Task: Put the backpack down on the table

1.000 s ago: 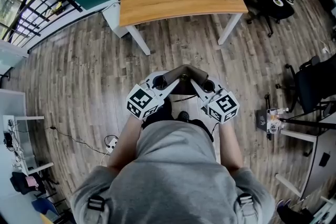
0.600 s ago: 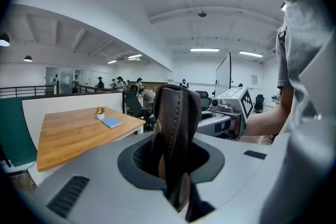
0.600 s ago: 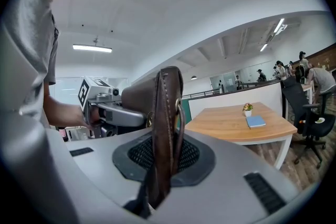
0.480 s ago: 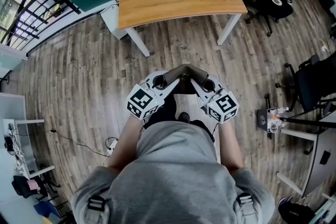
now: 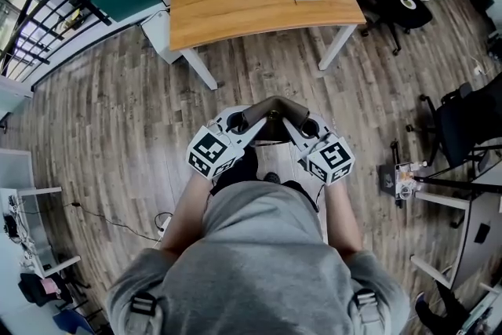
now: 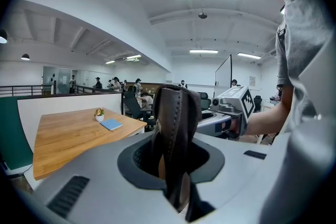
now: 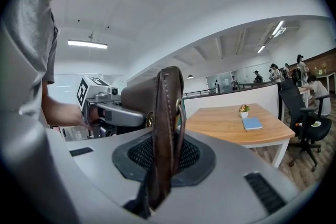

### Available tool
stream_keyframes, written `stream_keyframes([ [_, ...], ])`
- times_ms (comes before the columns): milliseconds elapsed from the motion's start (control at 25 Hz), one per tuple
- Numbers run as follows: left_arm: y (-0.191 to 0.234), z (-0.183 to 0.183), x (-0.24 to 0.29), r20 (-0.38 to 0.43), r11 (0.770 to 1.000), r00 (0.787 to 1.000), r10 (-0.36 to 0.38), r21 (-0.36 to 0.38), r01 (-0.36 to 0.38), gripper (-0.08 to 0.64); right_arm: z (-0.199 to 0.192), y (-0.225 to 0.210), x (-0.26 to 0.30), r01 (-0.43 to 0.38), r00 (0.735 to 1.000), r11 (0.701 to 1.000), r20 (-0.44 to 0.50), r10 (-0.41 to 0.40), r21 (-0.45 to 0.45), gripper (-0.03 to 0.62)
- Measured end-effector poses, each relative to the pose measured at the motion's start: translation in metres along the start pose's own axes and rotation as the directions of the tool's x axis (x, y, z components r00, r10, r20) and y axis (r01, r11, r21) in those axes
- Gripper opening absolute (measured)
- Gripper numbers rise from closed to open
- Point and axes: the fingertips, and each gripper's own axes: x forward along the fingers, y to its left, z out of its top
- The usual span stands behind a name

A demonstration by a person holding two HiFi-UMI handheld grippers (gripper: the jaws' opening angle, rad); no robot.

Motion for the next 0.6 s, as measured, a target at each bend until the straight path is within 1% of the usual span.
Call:
stream_keyframes([
  [240, 0.031, 0.005, 0.015, -0.007, 1.0, 1.0, -0.03, 0.005, 0.03, 0.083, 0.006, -0.023, 0.023, 0.029, 1.0, 1.0, -0.005, -0.029, 0.007, 0.06],
  [600, 0.097, 0.012, 0.038, -0.016, 0.998, 0.998, -0.059, -0.005, 0.059, 0.081, 0.019, -0.063, 0.077, 0.07, 0.997, 0.997, -0.023, -0.07, 0.014, 0.063],
])
